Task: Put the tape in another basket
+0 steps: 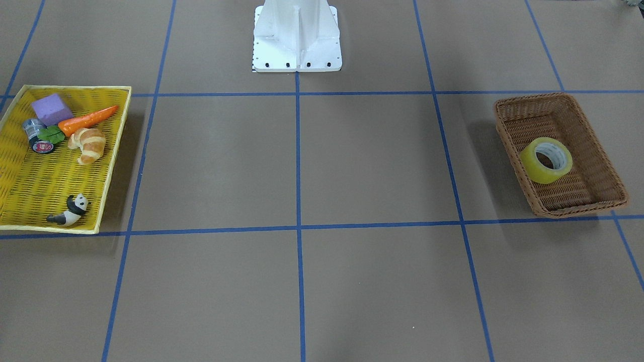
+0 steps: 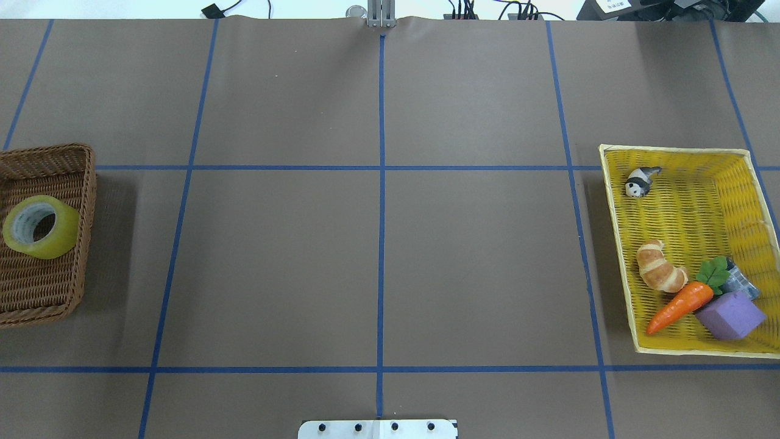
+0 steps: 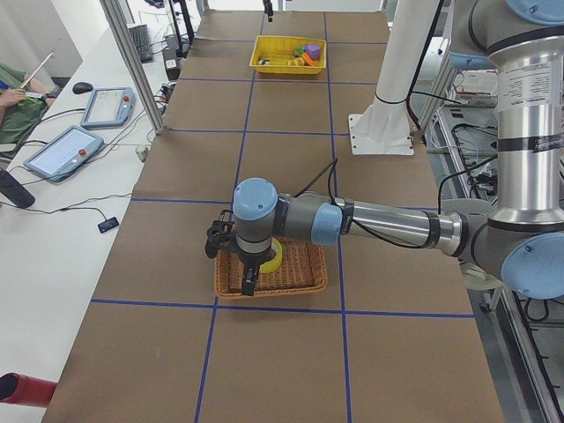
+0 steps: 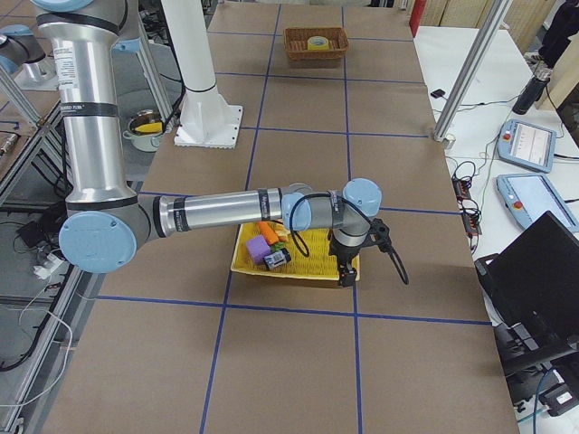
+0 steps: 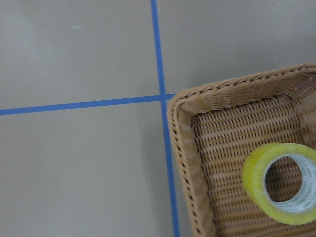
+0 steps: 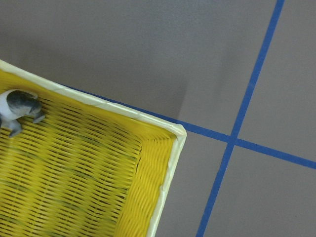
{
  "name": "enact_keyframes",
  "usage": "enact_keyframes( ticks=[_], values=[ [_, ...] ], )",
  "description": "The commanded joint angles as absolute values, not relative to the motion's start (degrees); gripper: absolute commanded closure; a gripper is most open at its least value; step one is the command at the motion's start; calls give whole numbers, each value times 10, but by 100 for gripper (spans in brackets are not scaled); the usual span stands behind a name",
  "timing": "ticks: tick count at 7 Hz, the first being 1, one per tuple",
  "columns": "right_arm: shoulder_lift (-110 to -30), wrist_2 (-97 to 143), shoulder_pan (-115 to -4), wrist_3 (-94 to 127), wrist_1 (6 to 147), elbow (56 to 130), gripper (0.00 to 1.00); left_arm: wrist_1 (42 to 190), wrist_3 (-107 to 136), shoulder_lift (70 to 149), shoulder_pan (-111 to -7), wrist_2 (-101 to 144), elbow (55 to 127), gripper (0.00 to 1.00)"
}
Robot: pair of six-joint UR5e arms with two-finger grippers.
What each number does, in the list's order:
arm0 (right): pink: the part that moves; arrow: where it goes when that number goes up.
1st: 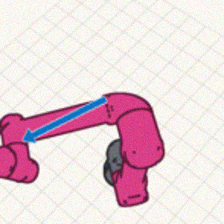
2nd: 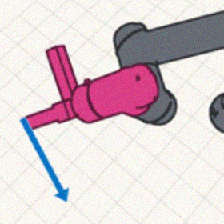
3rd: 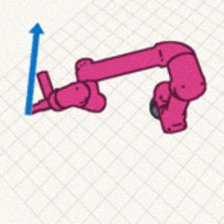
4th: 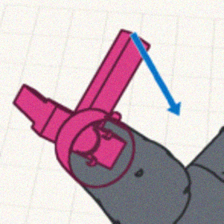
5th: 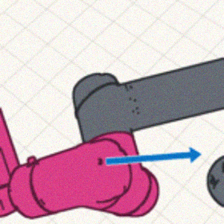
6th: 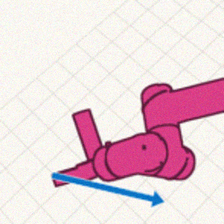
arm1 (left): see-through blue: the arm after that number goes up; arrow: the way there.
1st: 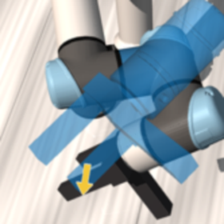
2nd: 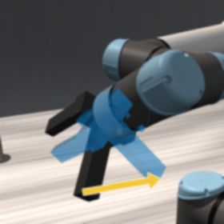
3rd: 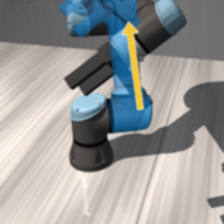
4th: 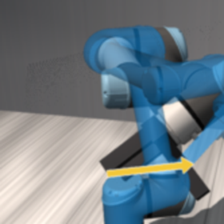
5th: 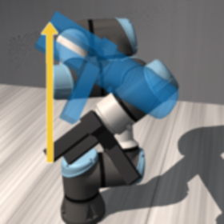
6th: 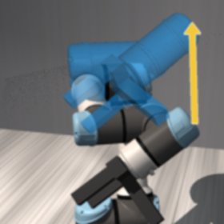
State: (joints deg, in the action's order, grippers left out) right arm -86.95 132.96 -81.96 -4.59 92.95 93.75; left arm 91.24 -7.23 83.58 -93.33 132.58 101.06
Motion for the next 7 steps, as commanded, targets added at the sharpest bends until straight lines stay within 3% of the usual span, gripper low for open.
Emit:
enact_keyframes(
  ticks=[1,7],
  values=[
    [-902,1382,-861,-49,929,943,0,912,-131,829,-955,1329,982,1],
    [-903,1385,-862,-45,933,944,0,921,1,832,-940,1332,984,1]
  ],
)
